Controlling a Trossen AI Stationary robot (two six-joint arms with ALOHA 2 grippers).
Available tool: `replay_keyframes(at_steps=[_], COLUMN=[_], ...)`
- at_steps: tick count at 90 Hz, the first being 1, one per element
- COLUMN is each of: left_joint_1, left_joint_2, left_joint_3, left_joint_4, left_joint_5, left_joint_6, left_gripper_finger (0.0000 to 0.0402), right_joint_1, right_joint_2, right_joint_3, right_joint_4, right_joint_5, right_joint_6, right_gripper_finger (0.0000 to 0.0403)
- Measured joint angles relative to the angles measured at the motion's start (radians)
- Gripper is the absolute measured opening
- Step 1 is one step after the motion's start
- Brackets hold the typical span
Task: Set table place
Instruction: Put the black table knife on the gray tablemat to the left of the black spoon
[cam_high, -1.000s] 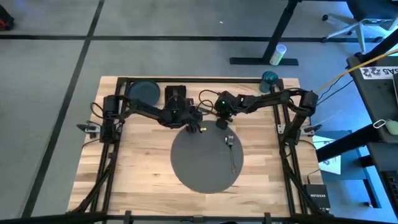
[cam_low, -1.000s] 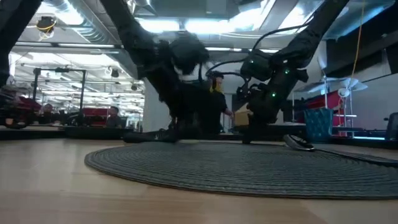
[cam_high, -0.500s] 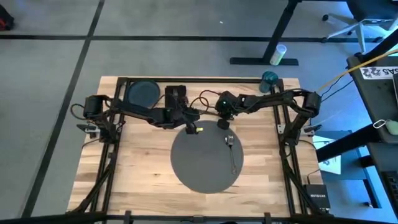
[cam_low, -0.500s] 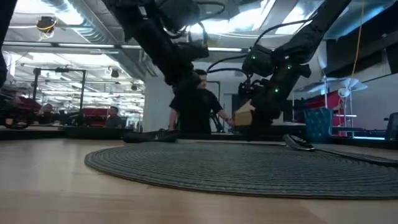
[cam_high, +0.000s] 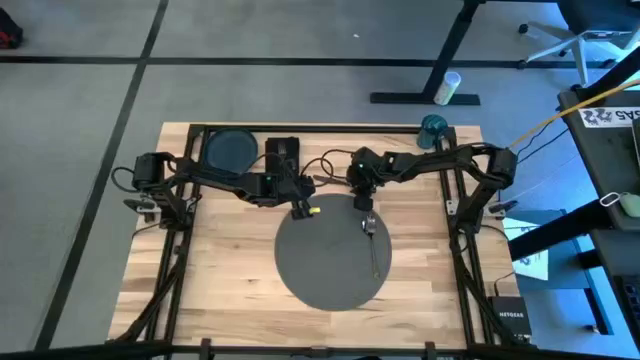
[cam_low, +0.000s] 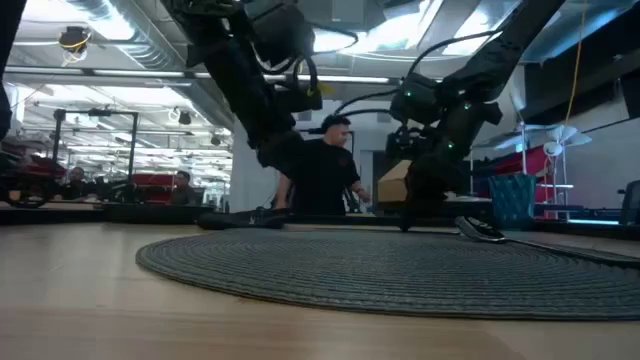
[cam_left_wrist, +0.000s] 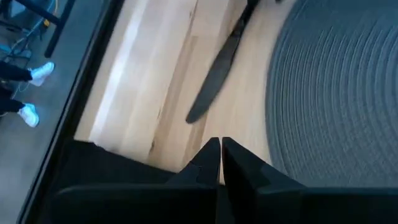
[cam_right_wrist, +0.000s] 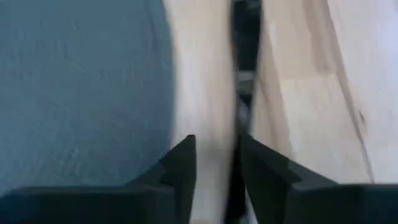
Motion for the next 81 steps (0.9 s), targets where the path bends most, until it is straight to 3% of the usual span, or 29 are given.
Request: replay_keyframes(at_steps=[10, 25, 36, 58, 81], left_joint_1=[0.003, 0.016, 0.016, 0.016, 0.016], left_joint_2=[0.000, 0.000, 0.000, 0.000, 0.000], left_joint_3=[0.000, 0.000, 0.000, 0.000, 0.000], left_joint_4=[0.011, 0.009, 0.009, 0.009, 0.008], left_joint_5=[0.000, 0.000, 0.000, 0.000, 0.000], left_joint_6=[0.000, 0.000, 0.000, 0.000, 0.000], left_gripper_finger=[0.0000, 0.0000, 0.0000, 0.0000, 0.0000], right_joint_1=[0.000, -0.006, -0.019, -0.027, -0.027], right_joint_2=[-0.002, 0.029, 0.081, 0.098, 0.097], right_joint_3=[0.002, 0.006, 0.009, 0.010, 0.032], right_joint_4=[-0.024, -0.026, -0.029, -0.007, -0.015], right_joint_5=[0.054, 0.033, -0.014, -0.040, -0.056], right_joint_6=[-0.007, -0.024, -0.016, 0.002, -0.001], right_gripper_finger=[0.0147, 0.0148, 0.0119, 0.0023, 0.0019])
